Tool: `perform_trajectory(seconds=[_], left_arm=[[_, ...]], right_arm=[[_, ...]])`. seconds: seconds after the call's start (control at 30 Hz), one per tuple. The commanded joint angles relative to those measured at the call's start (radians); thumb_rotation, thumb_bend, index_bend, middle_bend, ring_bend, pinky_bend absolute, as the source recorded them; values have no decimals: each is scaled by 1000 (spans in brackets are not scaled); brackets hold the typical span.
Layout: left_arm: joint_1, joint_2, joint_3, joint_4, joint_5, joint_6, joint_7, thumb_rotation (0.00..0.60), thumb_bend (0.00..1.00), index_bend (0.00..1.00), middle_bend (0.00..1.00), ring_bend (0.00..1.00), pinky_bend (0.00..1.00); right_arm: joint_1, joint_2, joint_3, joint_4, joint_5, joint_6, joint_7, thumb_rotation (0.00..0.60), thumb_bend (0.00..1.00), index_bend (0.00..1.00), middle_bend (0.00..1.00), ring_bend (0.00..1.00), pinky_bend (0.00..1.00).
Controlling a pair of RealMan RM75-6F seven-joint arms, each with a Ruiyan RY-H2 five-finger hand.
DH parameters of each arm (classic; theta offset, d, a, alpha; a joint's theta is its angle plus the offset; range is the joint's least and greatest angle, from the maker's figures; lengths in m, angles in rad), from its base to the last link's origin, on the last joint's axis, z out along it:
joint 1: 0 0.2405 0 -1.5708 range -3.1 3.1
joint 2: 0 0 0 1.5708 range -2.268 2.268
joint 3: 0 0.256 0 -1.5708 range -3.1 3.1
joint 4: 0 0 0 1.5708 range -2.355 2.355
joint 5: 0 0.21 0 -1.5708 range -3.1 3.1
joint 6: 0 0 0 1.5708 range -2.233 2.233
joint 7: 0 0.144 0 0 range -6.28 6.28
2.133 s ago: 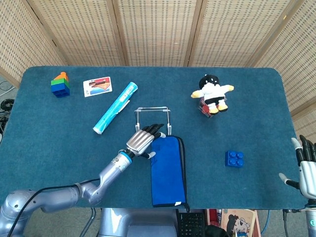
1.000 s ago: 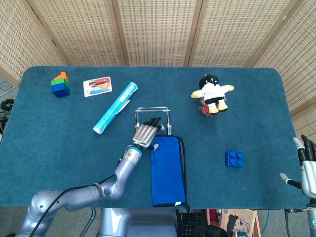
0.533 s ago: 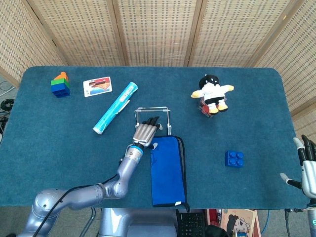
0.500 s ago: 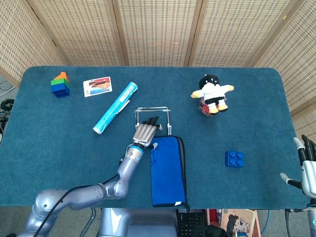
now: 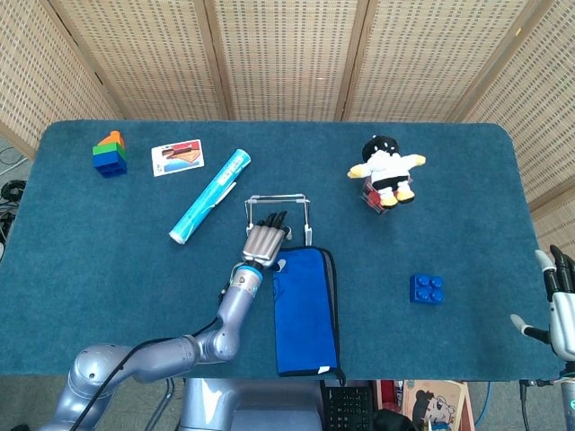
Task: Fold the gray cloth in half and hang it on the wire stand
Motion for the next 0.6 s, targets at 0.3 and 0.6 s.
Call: perform_trajectory(seconds=[0.3,0.6], left_arm=[[-3,-10,4,8,-22,2,24,600,313,372,0,0,144],[-6,-12,1,-2,-42,4,41,600,354,595,0,0,140]], right_arm=[[-1,3,-2,-5,-3,1,5,600,0,0,0,0,0],[-1,6,-2,-4,-4,-1,14,600,0,0,0,0,0]])
